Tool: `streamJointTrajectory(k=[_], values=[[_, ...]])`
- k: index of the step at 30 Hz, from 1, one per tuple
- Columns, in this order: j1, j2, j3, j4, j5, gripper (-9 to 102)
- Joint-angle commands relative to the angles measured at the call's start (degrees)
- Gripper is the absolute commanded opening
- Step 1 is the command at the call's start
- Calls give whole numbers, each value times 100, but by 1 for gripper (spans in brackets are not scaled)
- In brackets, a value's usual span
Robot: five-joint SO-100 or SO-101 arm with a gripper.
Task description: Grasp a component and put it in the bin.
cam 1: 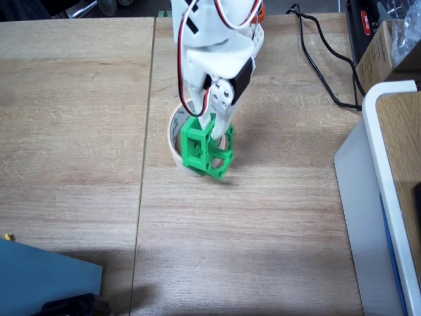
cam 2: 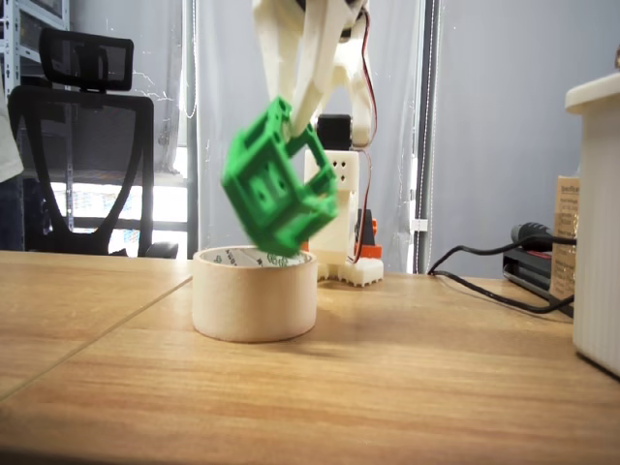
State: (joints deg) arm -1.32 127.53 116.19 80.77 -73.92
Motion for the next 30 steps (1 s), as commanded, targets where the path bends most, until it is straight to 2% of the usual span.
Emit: streamJointTrajectory(k=[1, 12, 30], values=[[44, 492, 114, -44, 18, 0], [79, 1283, 677, -44, 26, 0], [1143, 1626, 809, -44, -18, 0]])
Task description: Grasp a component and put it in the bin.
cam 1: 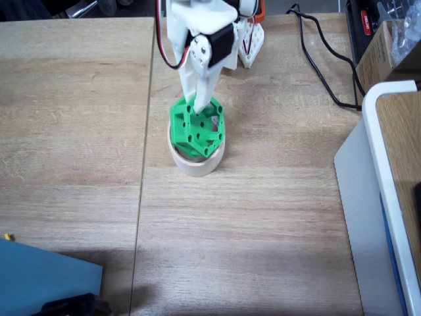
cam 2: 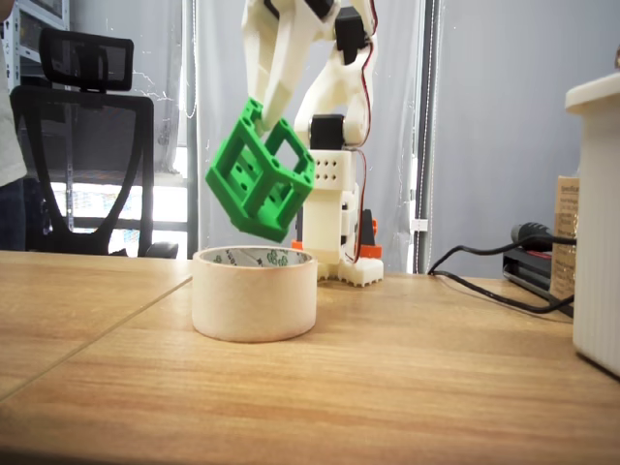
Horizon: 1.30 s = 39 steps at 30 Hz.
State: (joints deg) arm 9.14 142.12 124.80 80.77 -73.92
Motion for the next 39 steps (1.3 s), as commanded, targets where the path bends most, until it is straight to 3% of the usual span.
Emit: streamJointTrajectory(k=[1, 32, 39], values=[[114, 167, -53, -44, -9, 0], [167, 176, 800, -53, -53, 0], [167, 185, 800, -53, -53, 6]])
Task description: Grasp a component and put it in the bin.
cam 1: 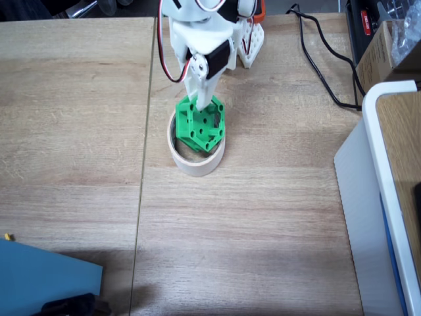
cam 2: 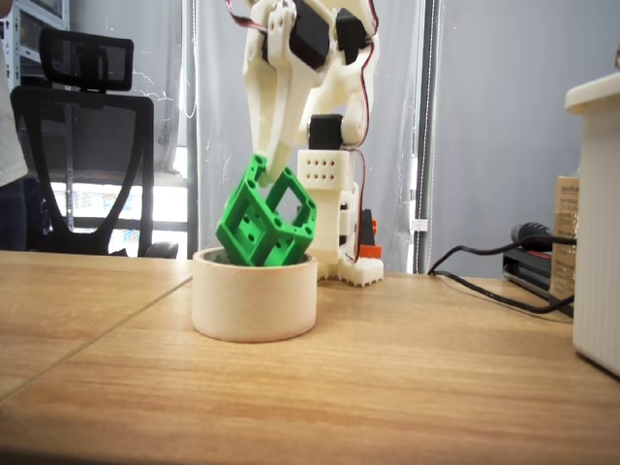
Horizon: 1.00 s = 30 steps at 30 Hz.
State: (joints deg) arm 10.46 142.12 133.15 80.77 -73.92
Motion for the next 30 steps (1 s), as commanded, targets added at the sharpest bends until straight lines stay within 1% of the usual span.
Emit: streamJointTrajectory(k=[1, 8, 15, 21, 30], values=[[35, 185, -35, -53, -53, 7], [35, 281, -44, -53, -62, 12], [88, 1485, -88, -53, -62, 12], [1046, 2259, -26, -53, -70, 10], [2338, 2285, -26, -53, -79, 3]])
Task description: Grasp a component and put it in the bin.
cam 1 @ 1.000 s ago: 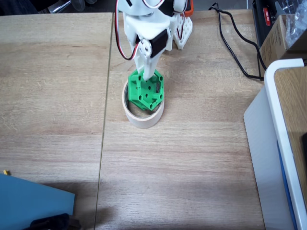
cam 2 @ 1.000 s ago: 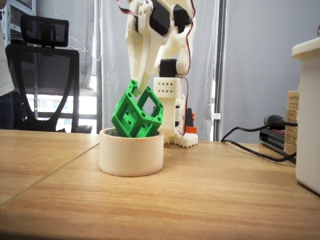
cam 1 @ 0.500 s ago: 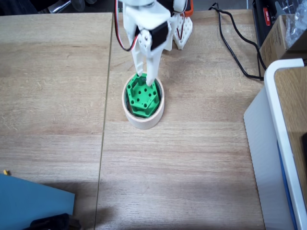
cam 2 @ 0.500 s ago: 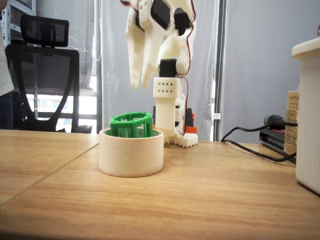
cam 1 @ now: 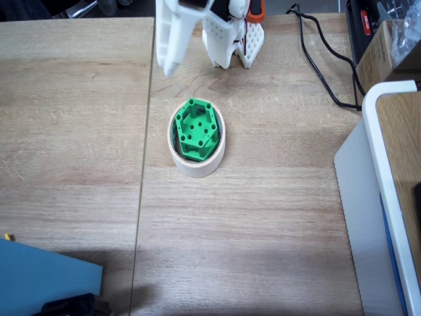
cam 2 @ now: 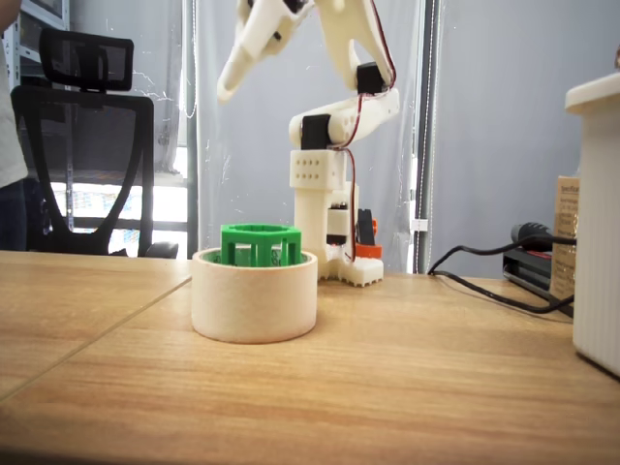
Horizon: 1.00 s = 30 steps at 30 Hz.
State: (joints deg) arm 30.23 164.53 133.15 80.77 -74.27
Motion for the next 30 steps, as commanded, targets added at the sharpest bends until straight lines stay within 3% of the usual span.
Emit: streamJointTrajectory(k=[1, 9, 20, 30], values=[[501, 62, -26, -53, -44, 2], [1477, 97, -26, -62, -114, 0], [2136, 633, 1380, -53, -2391, 0], [2232, 2259, 2733, 26, -2698, 0]])
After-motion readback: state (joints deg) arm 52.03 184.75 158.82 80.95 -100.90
